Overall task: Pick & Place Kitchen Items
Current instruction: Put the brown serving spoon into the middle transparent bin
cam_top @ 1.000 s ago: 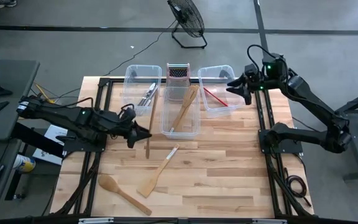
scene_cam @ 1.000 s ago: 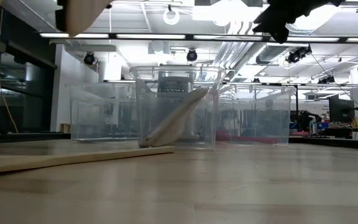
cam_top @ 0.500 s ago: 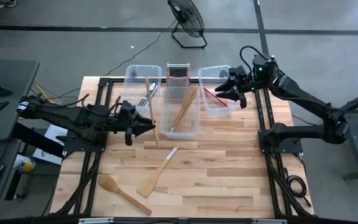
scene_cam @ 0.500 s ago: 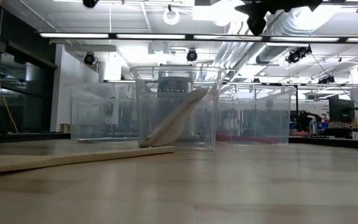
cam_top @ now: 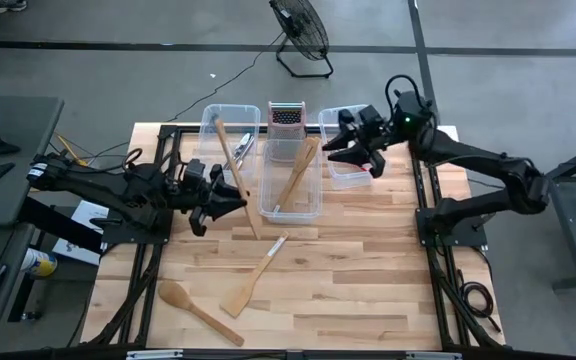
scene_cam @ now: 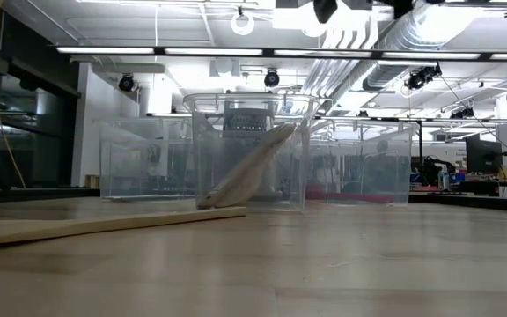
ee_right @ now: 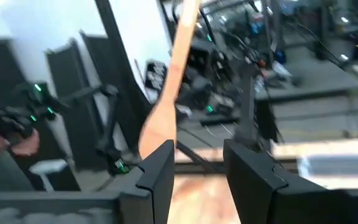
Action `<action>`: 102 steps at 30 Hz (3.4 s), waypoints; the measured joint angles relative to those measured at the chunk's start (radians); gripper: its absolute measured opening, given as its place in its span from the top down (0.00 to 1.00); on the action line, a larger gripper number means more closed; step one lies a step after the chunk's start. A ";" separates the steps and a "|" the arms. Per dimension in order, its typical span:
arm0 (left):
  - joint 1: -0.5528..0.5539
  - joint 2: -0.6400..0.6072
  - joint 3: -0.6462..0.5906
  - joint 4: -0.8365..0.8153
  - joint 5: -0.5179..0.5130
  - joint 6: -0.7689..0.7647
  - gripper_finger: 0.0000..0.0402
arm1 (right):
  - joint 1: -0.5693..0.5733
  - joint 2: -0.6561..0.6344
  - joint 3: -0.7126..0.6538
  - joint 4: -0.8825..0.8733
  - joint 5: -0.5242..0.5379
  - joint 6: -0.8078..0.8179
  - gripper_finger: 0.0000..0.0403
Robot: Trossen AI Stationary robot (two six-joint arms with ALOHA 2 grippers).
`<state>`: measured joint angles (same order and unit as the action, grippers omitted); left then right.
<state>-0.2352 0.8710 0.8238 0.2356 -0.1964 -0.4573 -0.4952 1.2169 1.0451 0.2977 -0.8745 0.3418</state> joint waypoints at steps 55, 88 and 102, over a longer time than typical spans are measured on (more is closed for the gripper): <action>0.335 0.387 0.000 0.282 0.273 -0.096 0.72 | 0.203 0.345 0.196 0.101 0.275 0.163 0.39; 0.335 0.393 0.000 0.260 0.285 -0.089 0.72 | 0.172 0.356 0.196 0.094 0.236 0.143 0.79; 0.336 0.393 0.000 0.261 0.227 -0.078 0.66 | 0.113 0.356 0.196 0.092 0.160 0.129 0.79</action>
<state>0.1009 1.2640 0.8234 0.4971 0.0303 -0.5350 -0.3819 1.5734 1.2407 0.3900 -0.7143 0.4709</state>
